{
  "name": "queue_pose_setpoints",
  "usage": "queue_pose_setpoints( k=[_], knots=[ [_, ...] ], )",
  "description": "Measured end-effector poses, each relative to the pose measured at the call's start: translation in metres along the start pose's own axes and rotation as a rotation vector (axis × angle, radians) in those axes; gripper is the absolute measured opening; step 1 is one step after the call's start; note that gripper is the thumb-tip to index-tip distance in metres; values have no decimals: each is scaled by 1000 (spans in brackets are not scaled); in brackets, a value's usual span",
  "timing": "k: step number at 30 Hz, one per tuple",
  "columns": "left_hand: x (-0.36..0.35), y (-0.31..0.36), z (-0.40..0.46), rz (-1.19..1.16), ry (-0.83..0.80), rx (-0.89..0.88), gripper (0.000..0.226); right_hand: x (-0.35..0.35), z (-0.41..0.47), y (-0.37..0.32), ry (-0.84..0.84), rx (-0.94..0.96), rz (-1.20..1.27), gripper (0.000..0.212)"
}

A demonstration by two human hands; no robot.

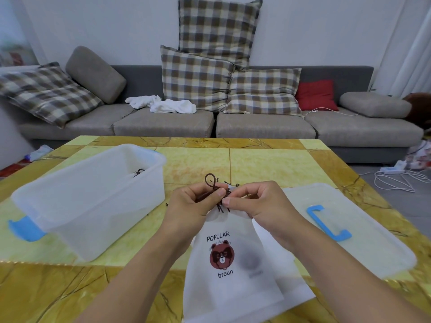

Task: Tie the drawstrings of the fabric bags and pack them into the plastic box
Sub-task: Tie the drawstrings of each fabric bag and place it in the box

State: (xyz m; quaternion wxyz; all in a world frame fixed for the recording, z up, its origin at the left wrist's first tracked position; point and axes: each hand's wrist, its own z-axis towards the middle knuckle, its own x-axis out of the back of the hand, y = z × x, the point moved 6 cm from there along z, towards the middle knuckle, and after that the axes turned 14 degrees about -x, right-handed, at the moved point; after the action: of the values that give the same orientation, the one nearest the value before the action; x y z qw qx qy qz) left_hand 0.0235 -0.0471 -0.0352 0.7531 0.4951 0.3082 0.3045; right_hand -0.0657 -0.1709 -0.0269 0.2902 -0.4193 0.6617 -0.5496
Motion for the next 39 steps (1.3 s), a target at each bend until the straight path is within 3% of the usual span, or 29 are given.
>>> queue_pose_setpoints(
  k=[5,11,14,19,23,27,32,36,39],
  knots=[
    [3,1,2,-13,-26,-22,11,1,2,4,53,-66,68,33],
    [4,5,2,-47,-106,-43,17,-10,1,19,-159,-310,10,51],
    [5,5,2,-41,-128,-39,25,-12,-2,14,-214,-236,68,32],
    [7,5,4,-11,-116,-12,25,-12,2,10,-148,-61,101,16],
    [8,8,6,135,-141,-104,11,-10,1,6,-46,41,7,12],
    [7,15,8,320,-157,-262,20,-11,0,1,111,185,-132,4],
    [8,16,8,356,-107,-320,17,-14,-6,-3,269,330,-81,14],
    [7,14,7,288,-110,-255,12,-24,-3,-4,209,266,-135,22],
    [10,14,7,258,-120,-213,11,-25,1,-4,11,195,-70,25]
  ],
)
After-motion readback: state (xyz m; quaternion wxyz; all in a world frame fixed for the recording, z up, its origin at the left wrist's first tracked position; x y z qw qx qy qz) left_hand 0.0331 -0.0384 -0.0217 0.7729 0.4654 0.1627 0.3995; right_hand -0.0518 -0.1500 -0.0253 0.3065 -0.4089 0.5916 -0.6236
